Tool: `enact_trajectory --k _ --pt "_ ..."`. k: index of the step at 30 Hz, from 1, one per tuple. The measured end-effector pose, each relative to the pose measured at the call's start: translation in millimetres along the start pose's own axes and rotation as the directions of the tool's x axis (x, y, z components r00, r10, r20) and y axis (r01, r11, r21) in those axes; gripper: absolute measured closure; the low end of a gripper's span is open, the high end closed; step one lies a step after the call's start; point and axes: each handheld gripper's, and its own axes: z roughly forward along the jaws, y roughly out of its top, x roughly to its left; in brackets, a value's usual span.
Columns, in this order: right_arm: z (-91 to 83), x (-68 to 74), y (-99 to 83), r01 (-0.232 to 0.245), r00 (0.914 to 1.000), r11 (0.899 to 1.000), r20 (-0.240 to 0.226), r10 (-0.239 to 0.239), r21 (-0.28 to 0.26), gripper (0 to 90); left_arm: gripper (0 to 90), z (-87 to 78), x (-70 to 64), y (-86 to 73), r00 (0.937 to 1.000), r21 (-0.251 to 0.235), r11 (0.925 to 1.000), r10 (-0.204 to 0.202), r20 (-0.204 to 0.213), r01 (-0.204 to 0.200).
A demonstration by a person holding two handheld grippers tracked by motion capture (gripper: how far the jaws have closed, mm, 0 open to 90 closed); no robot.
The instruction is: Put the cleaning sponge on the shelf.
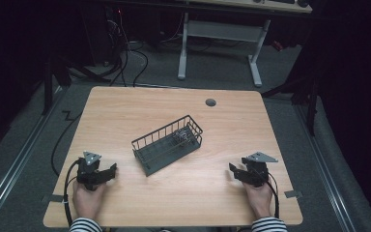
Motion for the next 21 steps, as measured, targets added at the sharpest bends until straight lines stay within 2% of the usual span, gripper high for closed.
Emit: enact_trajectory --k 3,5,8,21 --pt "6.0 1.4 -0.2 0.015 0.9996 0.999 0.023 -0.016 0.047 36.6 24.3 0.0 0.0 0.0 1.0000 0.000 1.0000 0.000 -0.001 0.000" --pt "8.0 3.2 -0.3 0.025 0.9991 0.998 0.034 -0.027 0.053 36.7 24.4 0.1 0.0 0.1 1.0000 0.000 1.0000 0.000 0.000 0.000" --pt "9.4 5.4 0.0 0.042 0.9979 0.998 0.047 -0.044 0.055 35.8 24.5 0.1 0.0 0.1 1.0000 0.000 1.0000 0.001 0.000 -0.001" --pt "8.6 5.2 -0.9 0.047 0.9979 0.997 0.042 -0.050 0.056 33.9 24.4 0.1 -0.2 -0.1 1.0000 -0.001 1.0000 0.003 0.002 -0.003"
